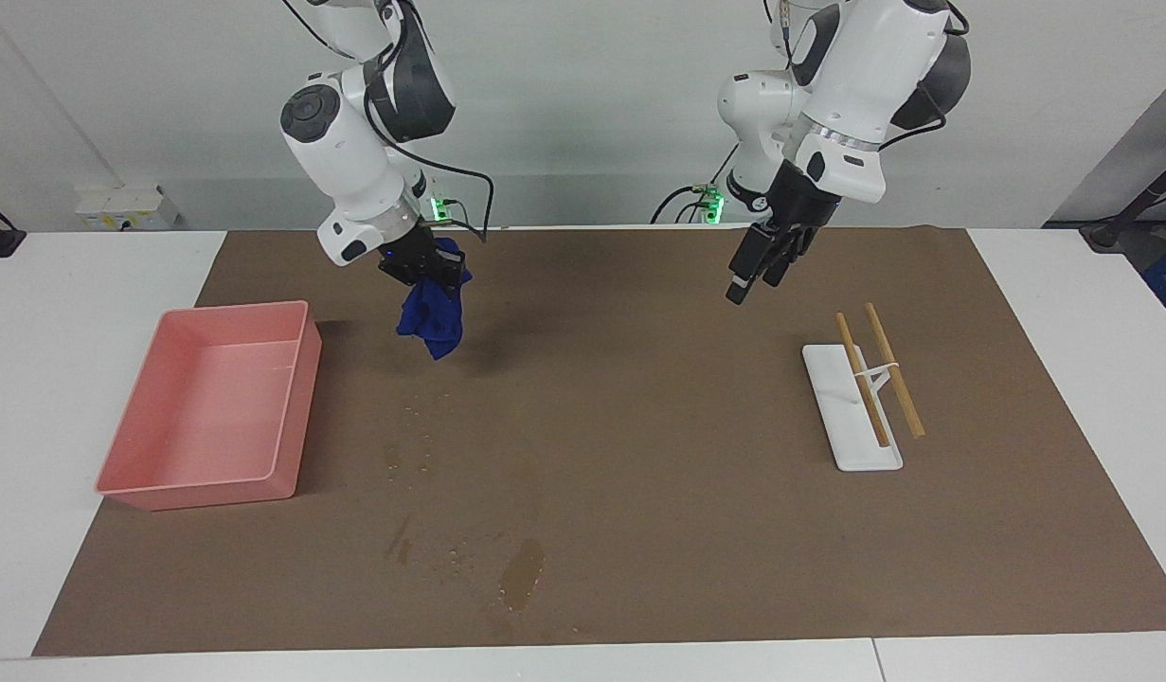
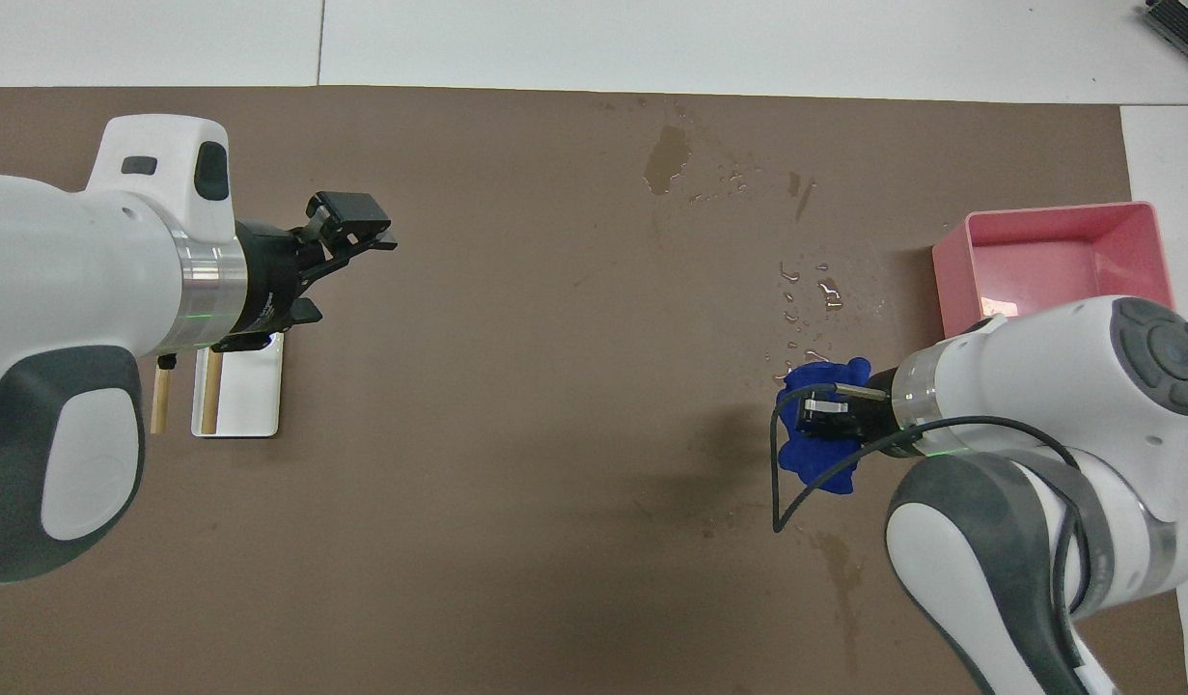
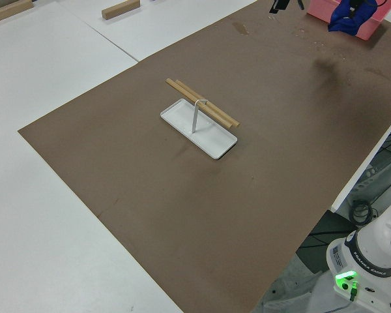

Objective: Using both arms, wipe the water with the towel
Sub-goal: 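Carry the towel to the water with the right gripper while the left withdraws, then wipe the towel across the water droplets with the right gripper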

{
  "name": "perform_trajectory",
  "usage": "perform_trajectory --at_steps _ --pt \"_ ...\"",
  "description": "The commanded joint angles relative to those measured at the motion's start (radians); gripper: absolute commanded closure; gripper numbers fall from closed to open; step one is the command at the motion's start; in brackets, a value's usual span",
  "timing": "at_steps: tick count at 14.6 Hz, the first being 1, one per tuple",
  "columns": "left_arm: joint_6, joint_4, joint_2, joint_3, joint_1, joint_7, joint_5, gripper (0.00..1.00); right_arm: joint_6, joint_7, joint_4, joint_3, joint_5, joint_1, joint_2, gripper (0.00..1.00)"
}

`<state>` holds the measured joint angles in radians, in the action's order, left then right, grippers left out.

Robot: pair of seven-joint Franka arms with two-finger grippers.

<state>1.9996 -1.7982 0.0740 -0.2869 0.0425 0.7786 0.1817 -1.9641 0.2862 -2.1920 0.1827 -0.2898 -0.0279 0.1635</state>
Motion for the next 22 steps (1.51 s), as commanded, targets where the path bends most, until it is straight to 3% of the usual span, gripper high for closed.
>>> perform_trajectory --at_steps 1,5,8,11,13,17,22 --pt "-0.181 0.042 0.016 0.031 -0.021 -0.276 -0.074 0.00 -0.028 -0.077 -0.083 0.012 0.015 0.031 0.024 1.00" --pt "-0.419 0.123 0.001 0.175 0.002 -0.660 -0.126 0.00 -0.116 -0.082 -0.153 0.017 0.026 0.017 -0.030 1.00" --pt "-0.571 0.261 -0.055 0.193 -0.016 -0.882 -0.206 0.00 -0.179 -0.081 -0.181 0.017 0.026 0.003 -0.059 1.00" --pt "-0.578 0.237 -0.027 0.215 -0.016 -0.874 -0.190 0.00 -0.281 -0.085 -0.204 0.017 0.026 0.009 -0.091 1.00" --pt "-0.546 0.180 0.006 0.268 -0.013 -0.866 -0.101 0.00 -0.363 -0.133 -0.203 0.017 0.026 0.016 -0.124 1.00" --pt "-0.557 0.238 -0.005 0.273 -0.010 -0.872 -0.102 0.00 -0.458 -0.176 -0.199 0.017 0.026 0.029 -0.168 1.00" --pt "-0.539 0.229 -0.002 0.269 -0.004 -0.866 -0.148 0.00 -0.475 -0.307 -0.193 0.017 0.024 0.120 -0.180 1.00"
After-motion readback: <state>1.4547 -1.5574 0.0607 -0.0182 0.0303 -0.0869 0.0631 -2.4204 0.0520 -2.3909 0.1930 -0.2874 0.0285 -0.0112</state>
